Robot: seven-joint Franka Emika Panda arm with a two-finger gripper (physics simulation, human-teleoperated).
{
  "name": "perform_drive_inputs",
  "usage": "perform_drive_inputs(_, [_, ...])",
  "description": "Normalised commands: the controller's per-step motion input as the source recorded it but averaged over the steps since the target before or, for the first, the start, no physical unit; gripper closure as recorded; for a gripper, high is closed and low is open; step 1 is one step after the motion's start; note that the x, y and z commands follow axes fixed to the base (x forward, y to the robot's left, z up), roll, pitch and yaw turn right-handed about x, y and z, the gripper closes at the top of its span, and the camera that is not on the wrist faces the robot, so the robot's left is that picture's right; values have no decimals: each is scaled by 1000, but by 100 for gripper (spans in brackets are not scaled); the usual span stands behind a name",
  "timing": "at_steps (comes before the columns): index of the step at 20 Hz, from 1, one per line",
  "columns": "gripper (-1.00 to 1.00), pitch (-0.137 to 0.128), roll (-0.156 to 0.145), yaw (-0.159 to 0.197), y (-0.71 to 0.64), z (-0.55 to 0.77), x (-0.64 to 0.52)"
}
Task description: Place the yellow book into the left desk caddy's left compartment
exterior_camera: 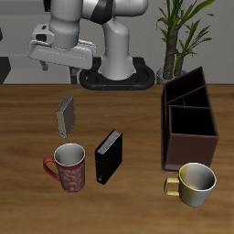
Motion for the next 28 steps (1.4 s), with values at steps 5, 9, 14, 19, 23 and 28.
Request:
perform_drive_inputs(5, [-100, 2, -13, -24, -13, -193, -12])
perform_drive_inputs(9, [-100, -1, -2, -40, -11, -282, 62])
perform_drive_inputs(14, [-100, 33, 7, -21, 58, -360, 107])
perform_drive_inputs(19, [-100, 53, 28, -17, 55, -460, 85])
perform_drive_inputs(23, [-100, 49, 1, 4, 19, -441, 78])
perform_drive_inputs(28, [-100, 44, -8, 2, -2, -398, -6])
